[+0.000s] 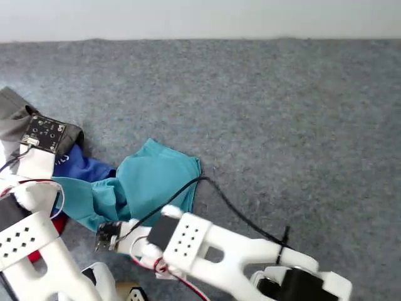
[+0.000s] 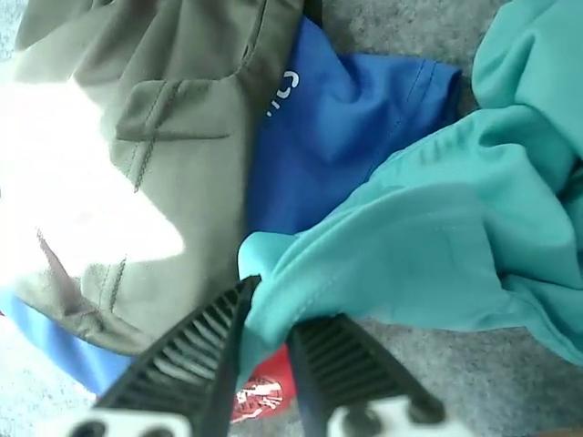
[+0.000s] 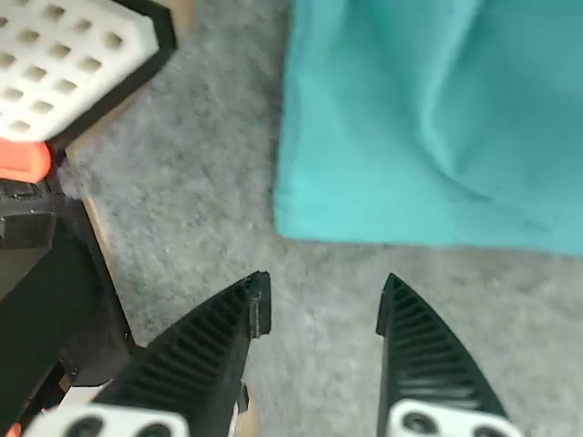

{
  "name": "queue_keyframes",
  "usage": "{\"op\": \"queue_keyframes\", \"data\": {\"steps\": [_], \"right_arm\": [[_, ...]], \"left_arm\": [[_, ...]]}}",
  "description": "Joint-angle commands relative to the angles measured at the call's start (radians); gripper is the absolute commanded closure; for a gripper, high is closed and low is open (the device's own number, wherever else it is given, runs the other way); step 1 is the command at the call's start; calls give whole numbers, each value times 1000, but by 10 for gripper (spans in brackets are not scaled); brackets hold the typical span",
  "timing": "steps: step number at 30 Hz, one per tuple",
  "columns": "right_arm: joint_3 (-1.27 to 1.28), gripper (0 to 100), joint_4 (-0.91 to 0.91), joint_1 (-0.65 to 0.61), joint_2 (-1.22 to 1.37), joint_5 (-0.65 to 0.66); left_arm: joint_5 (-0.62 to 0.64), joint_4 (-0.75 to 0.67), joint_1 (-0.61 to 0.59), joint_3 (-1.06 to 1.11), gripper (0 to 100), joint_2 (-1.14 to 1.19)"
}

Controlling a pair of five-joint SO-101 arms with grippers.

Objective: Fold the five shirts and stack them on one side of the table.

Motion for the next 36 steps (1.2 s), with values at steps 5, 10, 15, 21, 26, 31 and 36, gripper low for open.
{"op": "queue_keyframes", "data": {"steps": [5, 10, 15, 21, 26, 31, 36], "right_arm": [[-11, 794, -125, -30, 150, -14], [-11, 794, -196, -28, 259, -104], [-11, 794, -234, -28, 332, -127], [-18, 827, -234, -28, 372, -121], [-68, 988, -222, -8, 417, -83], [-147, 989, -148, 111, 473, -8], [-242, 987, -62, 251, 481, 48]], "left_arm": [[5, -15, -8, -15, 987, -14], [5, -15, -8, -15, 987, -14], [5, -15, -8, -15, 987, -14], [5, -15, -8, -15, 987, -14], [5, -15, -8, -15, 987, -14], [5, -15, -8, -16, 987, -14], [5, -14, -8, -42, 987, -14]]}}
